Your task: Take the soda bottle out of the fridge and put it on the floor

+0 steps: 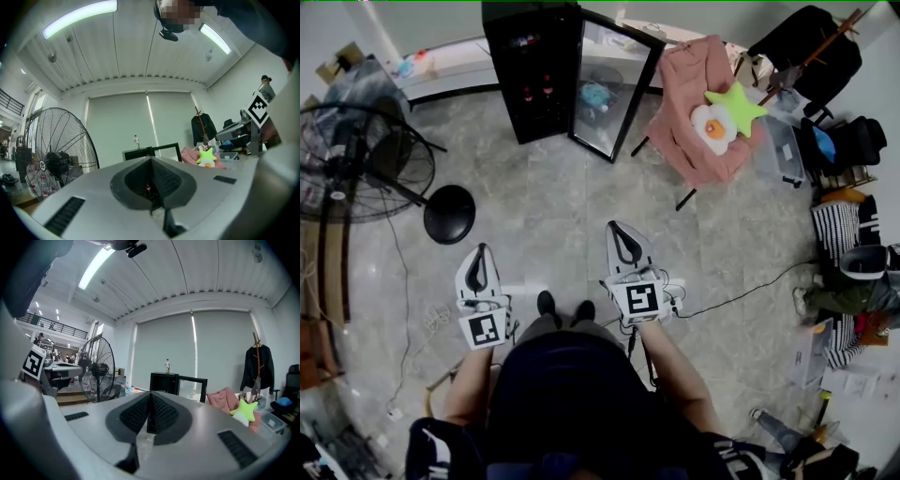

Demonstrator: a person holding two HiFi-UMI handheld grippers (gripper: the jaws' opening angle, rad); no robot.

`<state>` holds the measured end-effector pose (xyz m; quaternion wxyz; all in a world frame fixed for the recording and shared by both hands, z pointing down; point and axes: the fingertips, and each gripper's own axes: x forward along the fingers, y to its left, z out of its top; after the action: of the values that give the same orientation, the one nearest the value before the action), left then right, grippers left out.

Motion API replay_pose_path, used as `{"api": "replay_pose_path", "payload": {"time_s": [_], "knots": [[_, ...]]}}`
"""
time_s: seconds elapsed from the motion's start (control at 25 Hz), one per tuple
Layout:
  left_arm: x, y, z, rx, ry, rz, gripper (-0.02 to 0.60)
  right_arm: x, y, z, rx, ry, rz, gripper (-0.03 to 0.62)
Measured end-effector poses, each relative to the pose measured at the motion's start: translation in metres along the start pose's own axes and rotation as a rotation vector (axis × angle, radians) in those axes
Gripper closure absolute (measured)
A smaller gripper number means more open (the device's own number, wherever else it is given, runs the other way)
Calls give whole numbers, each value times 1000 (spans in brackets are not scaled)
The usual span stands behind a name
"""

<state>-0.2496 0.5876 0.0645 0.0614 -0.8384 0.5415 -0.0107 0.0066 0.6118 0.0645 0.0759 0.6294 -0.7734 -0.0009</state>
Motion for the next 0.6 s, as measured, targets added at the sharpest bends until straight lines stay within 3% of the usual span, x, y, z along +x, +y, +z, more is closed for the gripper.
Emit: {"api": "replay_pose_path", "payload": {"time_s": [0.08,0.24,0.4,0.6], "knots": [[0,0,0,-2,2,-4,558,1,1,1,8,1,6,566],[1,0,-1,0,5,-9,558,9,2,-1,16,16,32,422],[1,2,-3,-4,9,-10,558,15,6,0,12,24,55,332],[1,6,-1,-6,1,-24,558,26,13,6,8,15,79,272]]}}
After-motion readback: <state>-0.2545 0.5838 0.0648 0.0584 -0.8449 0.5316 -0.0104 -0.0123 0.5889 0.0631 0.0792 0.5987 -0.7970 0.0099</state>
